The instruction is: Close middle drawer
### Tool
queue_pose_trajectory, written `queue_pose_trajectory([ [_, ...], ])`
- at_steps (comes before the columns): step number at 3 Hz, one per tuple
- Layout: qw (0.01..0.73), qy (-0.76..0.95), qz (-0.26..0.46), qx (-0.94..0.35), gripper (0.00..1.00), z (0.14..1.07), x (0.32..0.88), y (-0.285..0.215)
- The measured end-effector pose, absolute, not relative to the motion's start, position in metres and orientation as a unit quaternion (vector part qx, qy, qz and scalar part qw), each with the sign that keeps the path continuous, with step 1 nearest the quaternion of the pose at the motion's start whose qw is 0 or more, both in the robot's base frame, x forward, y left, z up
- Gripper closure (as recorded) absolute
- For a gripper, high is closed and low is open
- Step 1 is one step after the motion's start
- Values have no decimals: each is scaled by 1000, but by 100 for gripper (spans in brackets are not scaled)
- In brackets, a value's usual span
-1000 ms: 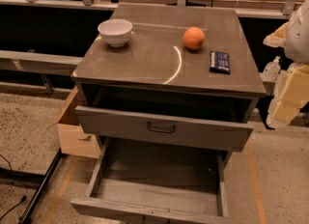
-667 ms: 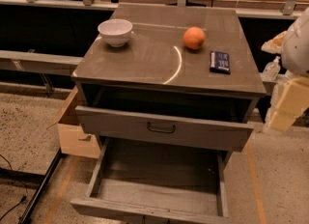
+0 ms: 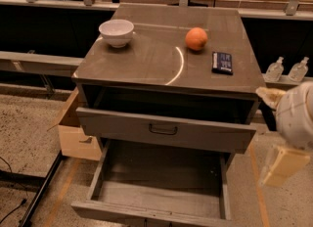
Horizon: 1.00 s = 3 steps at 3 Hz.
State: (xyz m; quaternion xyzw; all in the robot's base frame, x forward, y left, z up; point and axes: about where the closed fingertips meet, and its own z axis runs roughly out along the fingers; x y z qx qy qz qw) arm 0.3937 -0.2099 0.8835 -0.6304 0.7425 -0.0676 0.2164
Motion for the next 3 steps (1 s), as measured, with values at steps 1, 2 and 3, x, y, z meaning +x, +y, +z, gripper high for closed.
queue_pose_trajectory([
  [1,229,730,-53,-641,0,819,377,-195],
  [2,234,732,-56,-637,0,783,371,-195],
  [3,235,732,-57,-637,0,783,372,-195],
])
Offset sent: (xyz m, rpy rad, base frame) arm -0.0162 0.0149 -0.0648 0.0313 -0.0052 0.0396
